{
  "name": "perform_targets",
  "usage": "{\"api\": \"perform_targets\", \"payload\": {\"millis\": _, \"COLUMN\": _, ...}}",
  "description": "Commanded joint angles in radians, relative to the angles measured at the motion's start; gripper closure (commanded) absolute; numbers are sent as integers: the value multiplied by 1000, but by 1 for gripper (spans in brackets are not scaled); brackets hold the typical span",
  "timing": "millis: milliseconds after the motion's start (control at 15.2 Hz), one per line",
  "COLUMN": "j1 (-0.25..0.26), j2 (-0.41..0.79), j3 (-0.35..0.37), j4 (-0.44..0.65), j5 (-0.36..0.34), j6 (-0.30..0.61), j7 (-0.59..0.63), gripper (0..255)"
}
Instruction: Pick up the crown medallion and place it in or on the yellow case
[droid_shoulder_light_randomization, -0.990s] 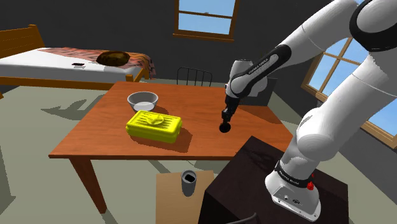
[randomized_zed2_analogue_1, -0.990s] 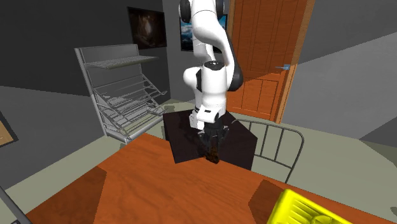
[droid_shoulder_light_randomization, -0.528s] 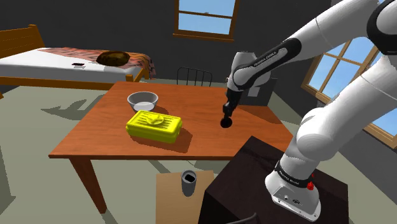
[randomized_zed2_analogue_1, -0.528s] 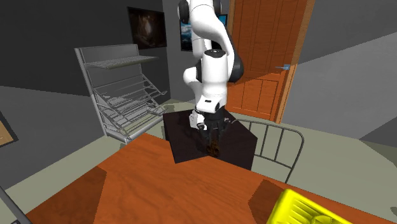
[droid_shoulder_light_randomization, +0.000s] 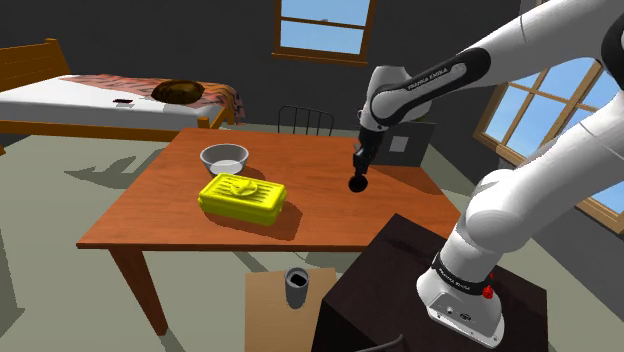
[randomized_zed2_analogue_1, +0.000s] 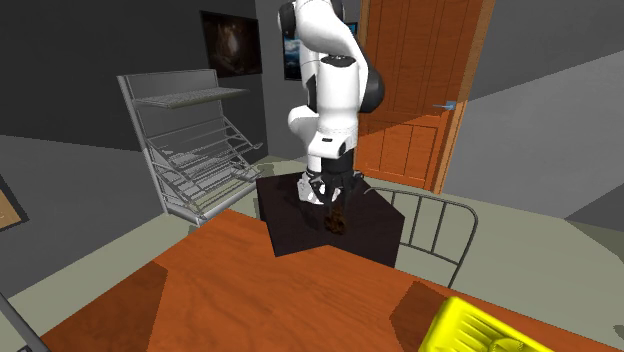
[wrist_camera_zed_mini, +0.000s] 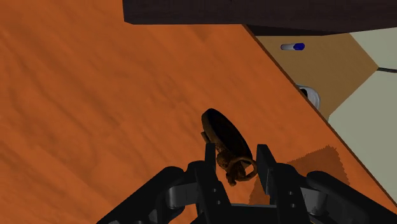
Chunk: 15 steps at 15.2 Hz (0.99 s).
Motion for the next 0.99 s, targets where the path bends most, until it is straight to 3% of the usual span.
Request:
{"api": "perform_targets", "payload": {"millis": 0, "j1": -1, "j2": -19, "j3": 5, "j4": 17, "j5": -1, "j6": -36, "j7": 4, "gripper": 255}}
{"api": "perform_targets", "payload": {"millis": 330, "j1": 55, "j2": 100, "j3": 42, "j4": 138, "j5": 52, "j6": -40, "j7": 51, "gripper": 255}}
{"api": "perform_targets", "payload": {"millis": 924, "j1": 136, "j2": 375, "j3": 108, "j4": 457, "j5": 134, "j6": -86, "j7": 137, "gripper": 255}}
